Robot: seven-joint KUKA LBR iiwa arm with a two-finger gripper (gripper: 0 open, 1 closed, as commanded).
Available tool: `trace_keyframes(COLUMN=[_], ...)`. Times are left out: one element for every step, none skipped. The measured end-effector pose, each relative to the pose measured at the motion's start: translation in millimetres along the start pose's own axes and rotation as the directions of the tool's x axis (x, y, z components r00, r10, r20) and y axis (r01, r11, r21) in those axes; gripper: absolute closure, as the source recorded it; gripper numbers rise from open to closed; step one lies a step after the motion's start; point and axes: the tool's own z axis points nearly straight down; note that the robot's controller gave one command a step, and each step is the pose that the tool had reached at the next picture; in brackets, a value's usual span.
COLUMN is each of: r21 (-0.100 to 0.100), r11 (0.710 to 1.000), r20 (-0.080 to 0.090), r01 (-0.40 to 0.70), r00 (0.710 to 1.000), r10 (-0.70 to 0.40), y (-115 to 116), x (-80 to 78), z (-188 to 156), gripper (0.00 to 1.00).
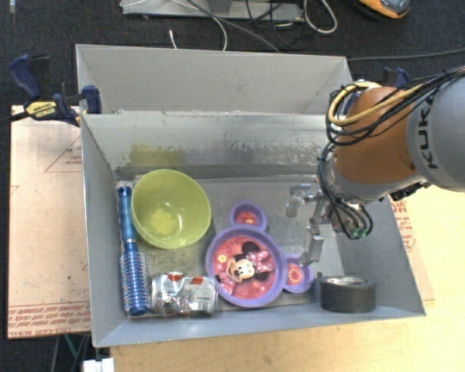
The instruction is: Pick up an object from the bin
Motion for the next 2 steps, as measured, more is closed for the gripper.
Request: trace_keyframes(r21=[0.001, -0.001], r11=[1.000, 1.000], r20=[0.007, 0.006], r01=[0.002, 0.031], r00=[1.000, 0.999], r10=[-0.003, -0.031], y=[0, 22], x=[-1.8, 18.1], z=[-5, 69], gripper=[0.00, 0.00])
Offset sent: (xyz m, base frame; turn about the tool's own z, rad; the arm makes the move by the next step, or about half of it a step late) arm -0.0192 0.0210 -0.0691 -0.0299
